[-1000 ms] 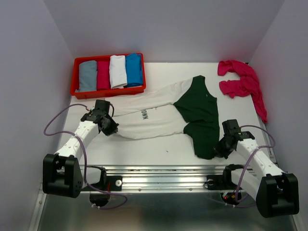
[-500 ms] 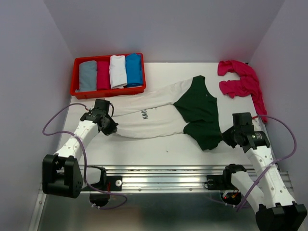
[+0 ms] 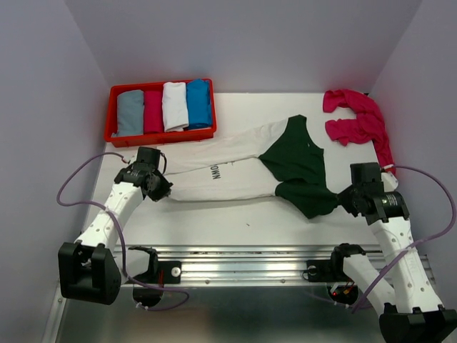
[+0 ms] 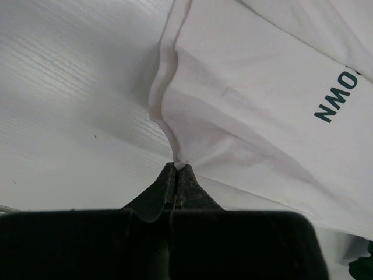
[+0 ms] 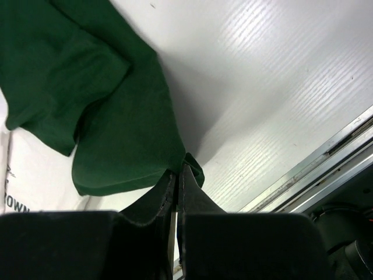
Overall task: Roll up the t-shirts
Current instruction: Fold the T-shirt at the center of the board.
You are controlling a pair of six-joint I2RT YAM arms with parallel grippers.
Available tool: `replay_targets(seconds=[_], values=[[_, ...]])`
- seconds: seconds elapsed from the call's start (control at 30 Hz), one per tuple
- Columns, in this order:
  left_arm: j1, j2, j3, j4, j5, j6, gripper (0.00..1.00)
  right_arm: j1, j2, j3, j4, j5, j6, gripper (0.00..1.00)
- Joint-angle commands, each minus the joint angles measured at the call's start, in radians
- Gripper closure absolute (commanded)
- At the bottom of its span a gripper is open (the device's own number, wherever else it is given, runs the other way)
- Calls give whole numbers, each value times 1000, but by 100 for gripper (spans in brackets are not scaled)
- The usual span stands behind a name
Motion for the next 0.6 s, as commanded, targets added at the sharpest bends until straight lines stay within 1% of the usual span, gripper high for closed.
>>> replay_targets(seconds=[0.0, 0.1, 0.33, 0.57], values=[[0, -38, 9, -42, -48, -10, 100, -3, 8, 73, -5, 89, -42, 99], [0, -46, -2, -43, -50, -16, 100, -3, 26, 75, 14, 69, -71, 99], [0, -46, -35, -9, -34, -27, 100, -3, 52, 17, 75, -5, -122, 99], [0, -1, -37, 15, -25, -13, 100, -3, 77, 27, 83, -43, -156, 99]])
